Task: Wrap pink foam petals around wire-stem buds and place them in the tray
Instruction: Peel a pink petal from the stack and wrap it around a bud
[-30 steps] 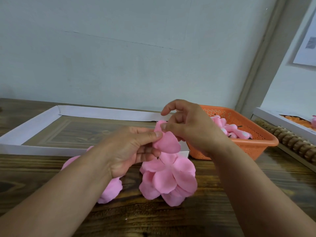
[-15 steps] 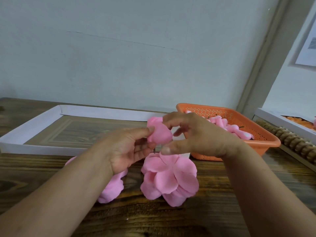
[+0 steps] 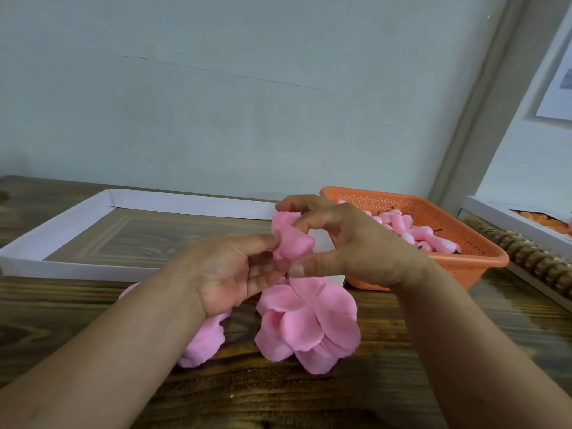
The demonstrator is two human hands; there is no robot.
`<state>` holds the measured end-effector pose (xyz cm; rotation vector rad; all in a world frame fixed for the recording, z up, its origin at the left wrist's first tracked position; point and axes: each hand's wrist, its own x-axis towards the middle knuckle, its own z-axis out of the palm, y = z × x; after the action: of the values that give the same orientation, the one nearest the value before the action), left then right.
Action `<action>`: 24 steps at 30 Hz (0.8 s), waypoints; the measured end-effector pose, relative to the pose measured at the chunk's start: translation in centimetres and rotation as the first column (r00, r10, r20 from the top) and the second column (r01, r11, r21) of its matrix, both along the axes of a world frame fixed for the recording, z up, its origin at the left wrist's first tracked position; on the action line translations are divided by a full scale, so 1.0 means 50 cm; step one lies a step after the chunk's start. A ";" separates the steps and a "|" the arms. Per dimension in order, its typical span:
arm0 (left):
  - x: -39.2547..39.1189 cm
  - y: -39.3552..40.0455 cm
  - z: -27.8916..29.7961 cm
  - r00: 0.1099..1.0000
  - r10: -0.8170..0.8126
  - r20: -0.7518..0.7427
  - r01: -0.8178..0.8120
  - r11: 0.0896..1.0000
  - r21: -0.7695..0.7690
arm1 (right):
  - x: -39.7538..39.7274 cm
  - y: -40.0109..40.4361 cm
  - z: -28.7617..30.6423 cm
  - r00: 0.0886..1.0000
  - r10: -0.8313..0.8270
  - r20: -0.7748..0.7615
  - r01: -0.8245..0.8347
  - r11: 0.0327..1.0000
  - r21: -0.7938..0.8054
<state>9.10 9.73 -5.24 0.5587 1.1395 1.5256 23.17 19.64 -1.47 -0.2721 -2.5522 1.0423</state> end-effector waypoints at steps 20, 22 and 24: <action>0.006 -0.008 0.011 0.998 -0.027 -0.061 0.028 1.000 0.006 | -0.019 0.000 -0.014 0.976 -0.073 -0.204 0.068 0.997 -0.031; 0.008 -0.009 0.012 0.997 -0.035 -0.074 0.036 0.999 0.017 | -0.021 0.002 -0.017 0.975 -0.083 -0.205 0.079 0.996 -0.030; 0.008 -0.010 0.012 0.995 -0.043 -0.085 0.045 0.999 0.026 | -0.021 0.003 -0.019 0.976 -0.088 -0.199 0.084 0.996 -0.025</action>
<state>9.47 9.23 -4.64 0.6690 1.1644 1.4938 22.12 19.81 -2.41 -0.2653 -2.3325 1.0049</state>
